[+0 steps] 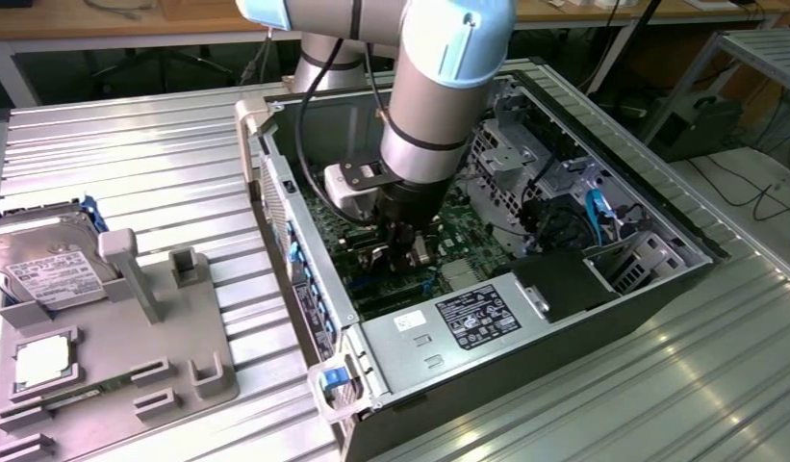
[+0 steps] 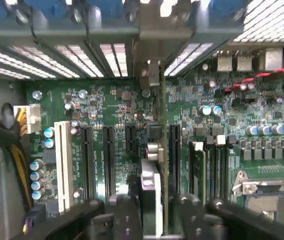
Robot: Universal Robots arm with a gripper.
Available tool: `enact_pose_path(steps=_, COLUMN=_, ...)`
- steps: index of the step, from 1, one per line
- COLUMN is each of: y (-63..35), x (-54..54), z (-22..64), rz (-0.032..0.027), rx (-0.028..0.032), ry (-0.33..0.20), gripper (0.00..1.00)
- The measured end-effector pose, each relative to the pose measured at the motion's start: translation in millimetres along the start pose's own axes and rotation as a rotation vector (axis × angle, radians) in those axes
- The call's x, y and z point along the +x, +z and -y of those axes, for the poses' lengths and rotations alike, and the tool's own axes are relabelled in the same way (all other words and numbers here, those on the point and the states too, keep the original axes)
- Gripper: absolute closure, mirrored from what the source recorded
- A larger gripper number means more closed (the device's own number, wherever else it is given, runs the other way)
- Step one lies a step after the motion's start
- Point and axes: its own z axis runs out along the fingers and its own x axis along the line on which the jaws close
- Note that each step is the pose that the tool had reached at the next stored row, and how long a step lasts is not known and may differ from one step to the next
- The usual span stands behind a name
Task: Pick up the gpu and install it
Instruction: 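Insert the gpu into the slot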
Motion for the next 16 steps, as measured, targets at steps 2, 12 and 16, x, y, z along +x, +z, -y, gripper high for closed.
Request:
enact_pose_path(steps=2, y=-3.0, x=0.0, z=0.0, rz=-0.0008, rx=-0.0004, ry=0.0, gripper=0.64)
enact_pose_path(steps=12, y=-54.6, x=-2.2, z=-0.7, rz=-0.0009, rx=0.0037, ry=0.0, gripper=0.64)
enact_pose_path(steps=16, y=-56.7, x=-2.2, z=-0.7, rz=-0.0007, rx=0.0038, ry=0.0, gripper=0.64)
